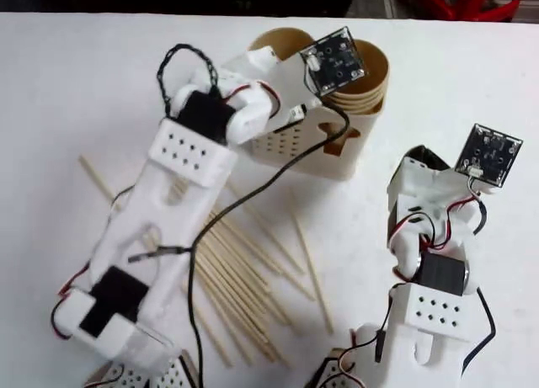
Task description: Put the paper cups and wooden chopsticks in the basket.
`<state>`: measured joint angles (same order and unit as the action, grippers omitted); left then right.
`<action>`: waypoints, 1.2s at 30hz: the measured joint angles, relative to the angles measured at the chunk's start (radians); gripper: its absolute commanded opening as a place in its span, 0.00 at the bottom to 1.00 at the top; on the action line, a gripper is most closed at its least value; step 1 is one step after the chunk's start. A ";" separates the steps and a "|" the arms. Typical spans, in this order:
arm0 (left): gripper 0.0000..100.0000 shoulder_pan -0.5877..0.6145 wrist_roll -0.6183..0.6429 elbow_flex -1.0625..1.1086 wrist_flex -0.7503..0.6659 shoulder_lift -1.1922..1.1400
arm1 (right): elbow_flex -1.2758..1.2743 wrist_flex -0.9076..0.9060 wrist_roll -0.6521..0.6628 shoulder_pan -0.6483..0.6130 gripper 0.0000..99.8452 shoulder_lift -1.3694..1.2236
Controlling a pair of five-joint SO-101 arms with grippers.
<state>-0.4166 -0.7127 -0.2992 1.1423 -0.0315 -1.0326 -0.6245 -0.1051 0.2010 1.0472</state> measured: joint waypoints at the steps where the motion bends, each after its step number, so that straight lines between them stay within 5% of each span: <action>1: 0.19 0.003 0.000 -0.026 0.008 -0.023 | 0.000 0.000 0.000 0.000 0.02 0.000; 10: 0.02 0.029 0.000 -0.290 0.146 -0.241 | 0.000 0.000 0.000 0.000 0.02 0.000; 25: 0.02 -0.046 0.000 -0.703 0.445 -0.244 | 0.000 0.000 0.003 0.000 0.02 0.000; 36: 0.02 -0.170 0.000 -0.836 0.526 -0.244 | 0.000 0.000 0.003 0.000 0.02 0.000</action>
<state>-0.5869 -0.7127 -1.1354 1.6686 -0.2754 -1.0326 -0.6245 -0.1020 0.2010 1.0472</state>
